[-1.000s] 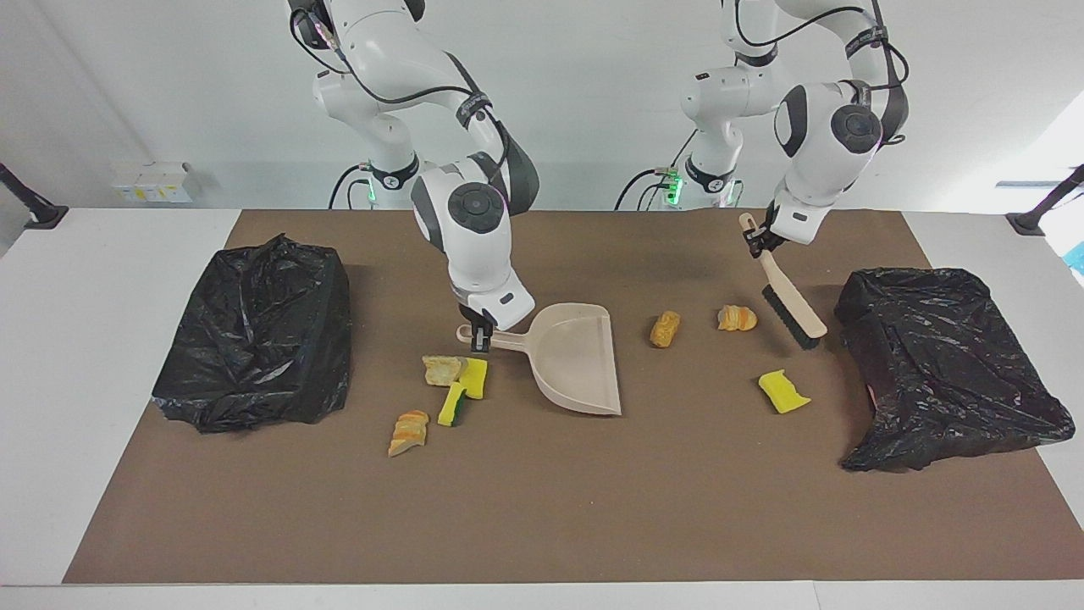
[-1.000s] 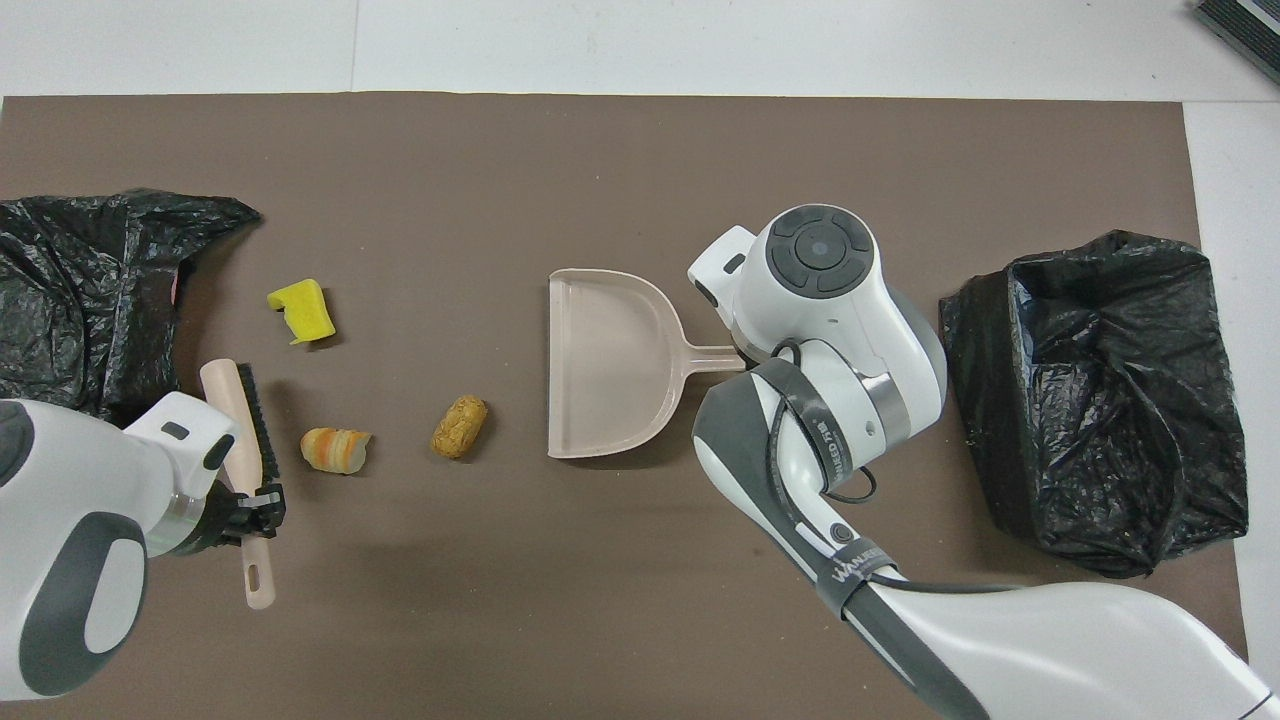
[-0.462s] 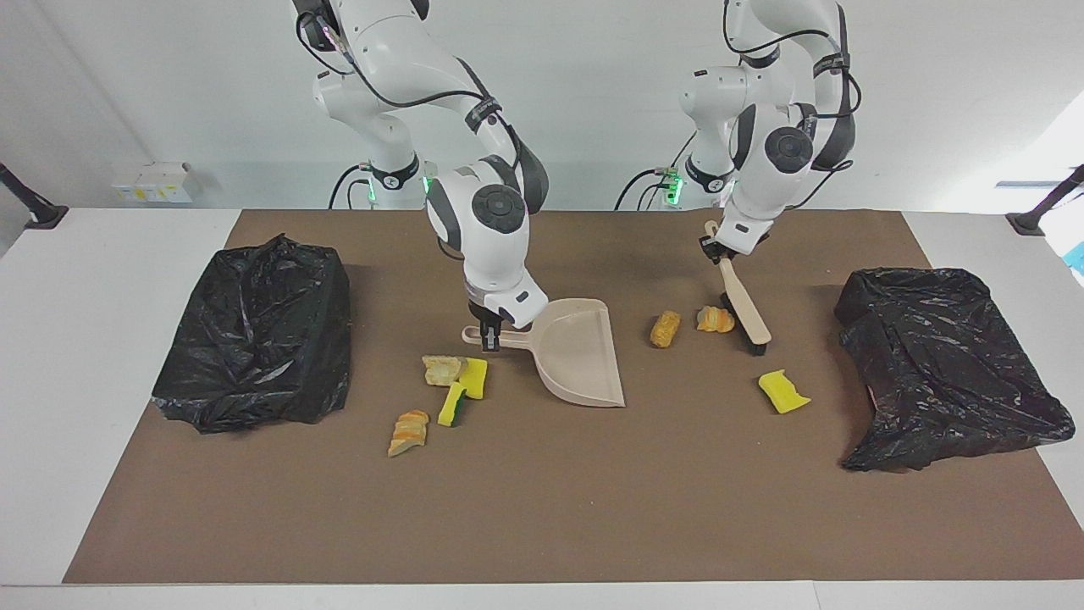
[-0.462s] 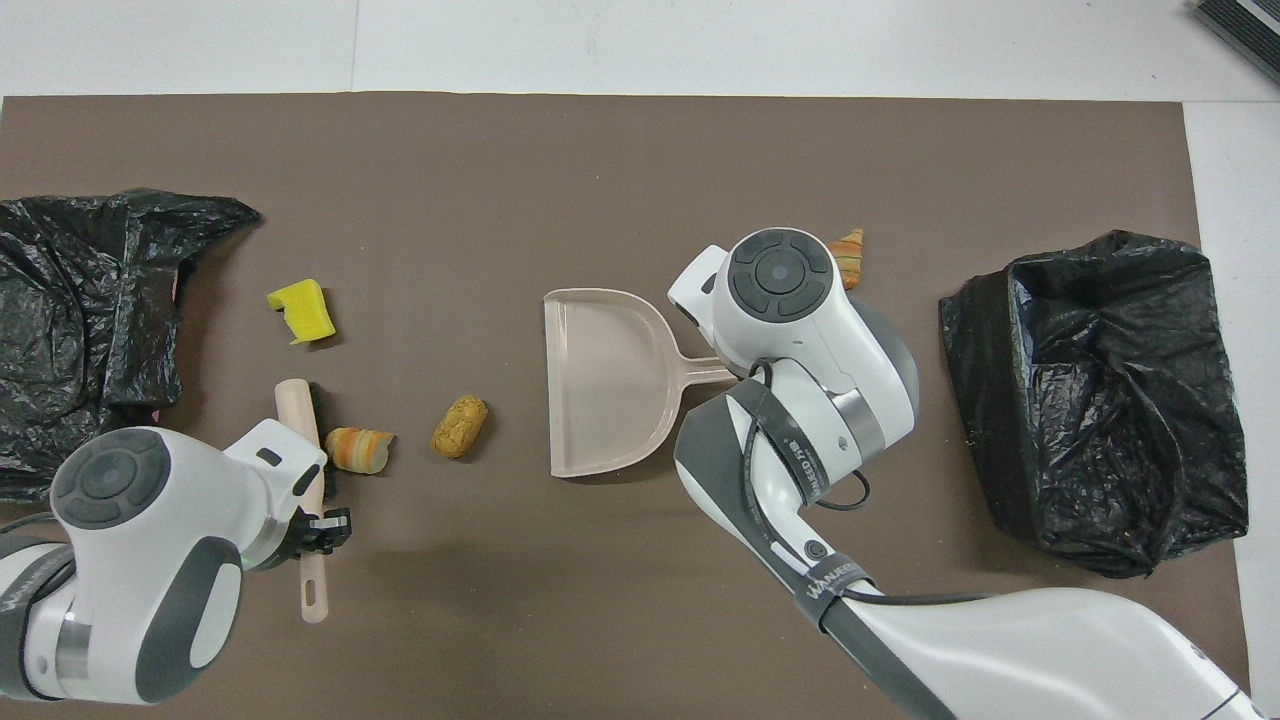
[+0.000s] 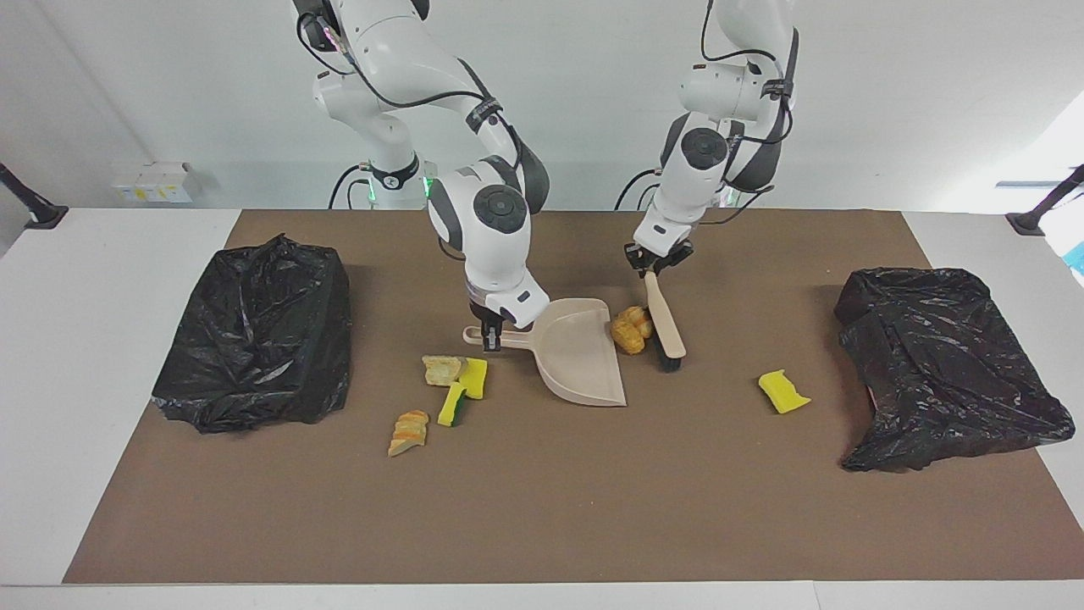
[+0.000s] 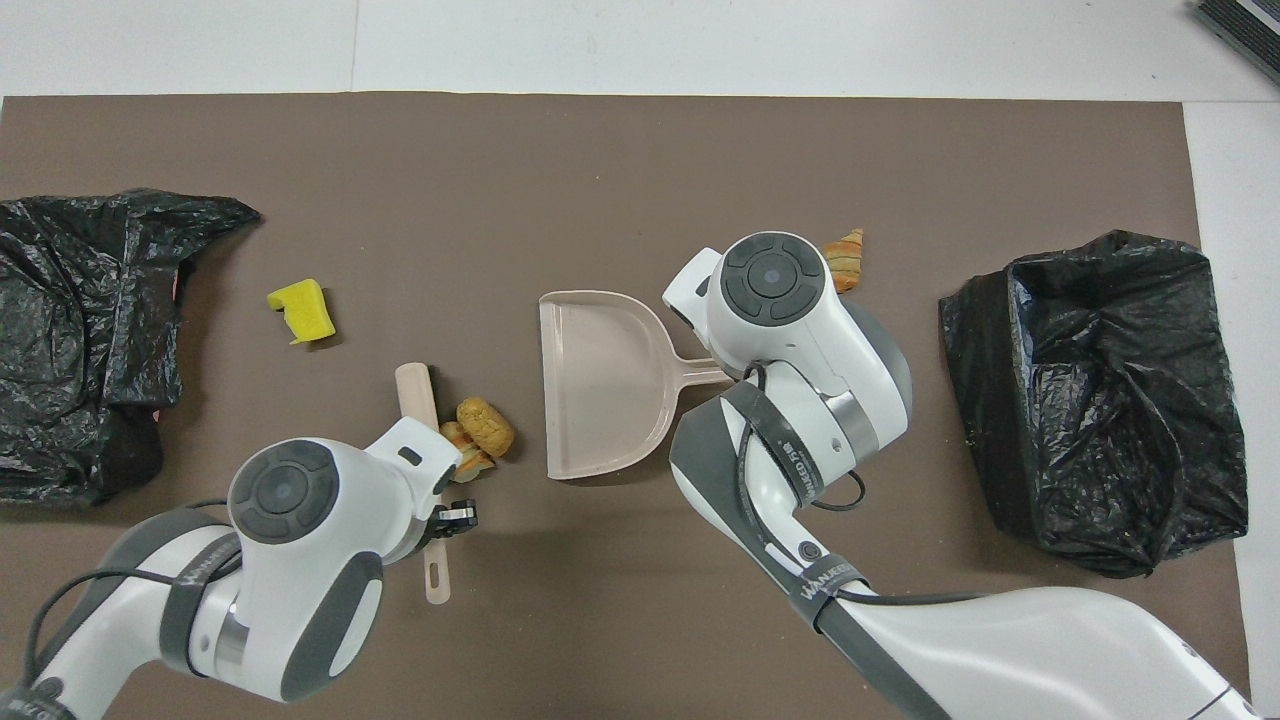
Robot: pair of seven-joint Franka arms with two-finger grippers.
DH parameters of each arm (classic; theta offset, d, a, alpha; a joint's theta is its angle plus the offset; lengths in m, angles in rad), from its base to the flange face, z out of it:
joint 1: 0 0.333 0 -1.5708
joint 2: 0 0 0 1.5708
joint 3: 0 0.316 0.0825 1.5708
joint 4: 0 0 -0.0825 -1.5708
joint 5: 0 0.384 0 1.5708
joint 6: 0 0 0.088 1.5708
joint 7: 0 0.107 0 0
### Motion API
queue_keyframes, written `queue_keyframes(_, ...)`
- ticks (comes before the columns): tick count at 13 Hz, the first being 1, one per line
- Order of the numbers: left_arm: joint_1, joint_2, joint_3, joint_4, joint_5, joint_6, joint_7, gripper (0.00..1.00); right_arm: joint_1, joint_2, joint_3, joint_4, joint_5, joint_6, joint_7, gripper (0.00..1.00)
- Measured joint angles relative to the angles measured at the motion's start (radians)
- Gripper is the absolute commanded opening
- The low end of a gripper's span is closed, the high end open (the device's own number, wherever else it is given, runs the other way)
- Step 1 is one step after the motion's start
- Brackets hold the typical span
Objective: Sweep and dump trash in bin
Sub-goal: 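Sweep the bread pieces into the dustpan with the left gripper's brush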
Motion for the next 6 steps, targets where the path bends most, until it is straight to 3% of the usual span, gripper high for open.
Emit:
queue_keyframes(3,-0.055,0.031,0.0,0.071,-0.008,0.0,-0.011,0.0,0.0,0.0,0.0,0.0,0.0,0.001,0.0,0.0)
queue_keyframes(6,-0.018,0.049,0.03,0.16,-0.009,-0.093,-0.016,0.0,0.0,0.0,0.0,0.0,0.0,0.003,0.0,0.0)
